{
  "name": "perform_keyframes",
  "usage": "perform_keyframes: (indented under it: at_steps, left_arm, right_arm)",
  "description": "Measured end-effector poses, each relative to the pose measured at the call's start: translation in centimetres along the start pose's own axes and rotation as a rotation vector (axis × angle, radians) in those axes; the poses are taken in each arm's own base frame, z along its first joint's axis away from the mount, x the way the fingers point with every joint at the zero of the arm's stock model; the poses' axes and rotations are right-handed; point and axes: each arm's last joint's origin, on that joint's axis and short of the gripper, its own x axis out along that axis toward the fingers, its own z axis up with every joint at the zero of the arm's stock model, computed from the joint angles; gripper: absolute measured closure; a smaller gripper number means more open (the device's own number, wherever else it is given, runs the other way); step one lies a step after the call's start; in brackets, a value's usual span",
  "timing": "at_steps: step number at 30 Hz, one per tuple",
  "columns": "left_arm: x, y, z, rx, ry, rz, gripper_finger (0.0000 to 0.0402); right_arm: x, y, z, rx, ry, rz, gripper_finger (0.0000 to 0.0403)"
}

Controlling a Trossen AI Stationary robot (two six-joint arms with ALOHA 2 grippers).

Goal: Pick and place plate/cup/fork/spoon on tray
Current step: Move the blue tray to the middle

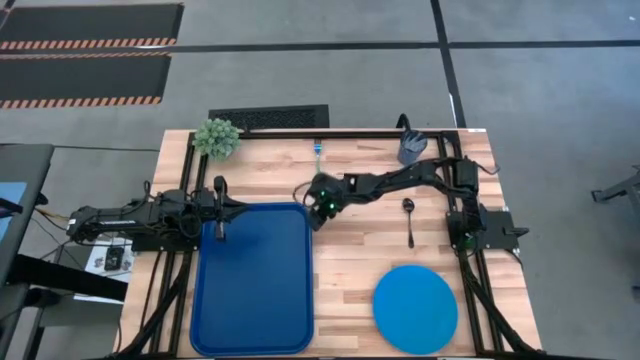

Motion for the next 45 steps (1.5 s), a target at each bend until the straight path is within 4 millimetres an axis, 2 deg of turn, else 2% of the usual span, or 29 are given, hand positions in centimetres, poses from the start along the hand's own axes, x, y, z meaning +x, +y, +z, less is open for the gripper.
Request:
perform_keyframes:
  at_steps: [3,9,18,22,26,31,37,45]
  left_arm:
    - [0.0,0.0,0.0,-0.001,0.003,-0.009,0.0401]
    - [0.0,0.0,0.0,-0.001,0.004,-0.011,0.0401]
    - [0.0,0.0,0.0,-0.001,0.003,-0.011,0.0401]
    - [0.0,0.0,0.0,-0.001,0.004,-0.011,0.0401]
    - [0.0,0.0,0.0,-0.001,0.003,-0.011,0.0401]
    - [0.0,0.0,0.0,-0.001,0.003,-0.011,0.0402]
    - [0.0,0.0,0.0,-0.001,0.003,-0.012,0.0402]
    - [0.0,0.0,0.0,-0.001,0.004,-0.013,0.0401]
  right_arm:
    - [0.8,1.3,-1.6,0.024,0.025,-0.018,0.0215]
    - [1.3,3.2,-3.5,0.083,-0.005,-0.076,0.0211]
    - [1.7,4.9,-4.8,0.106,-0.026,-0.037,0.0254]
    - [2.6,4.5,-5.2,0.146,-0.02,-0.043,0.0268]
    - [3.4,4.5,-5.4,0.148,-0.032,-0.034,0.0265]
    - [3.4,4.4,-5.3,0.101,-0.056,-0.065,0.0271]
    - [3.0,3.6,-4.7,0.093,-0.069,-0.102,0.0329]
    - [2.2,2.0,-3.0,0.061,-0.065,-0.113,0.0333]
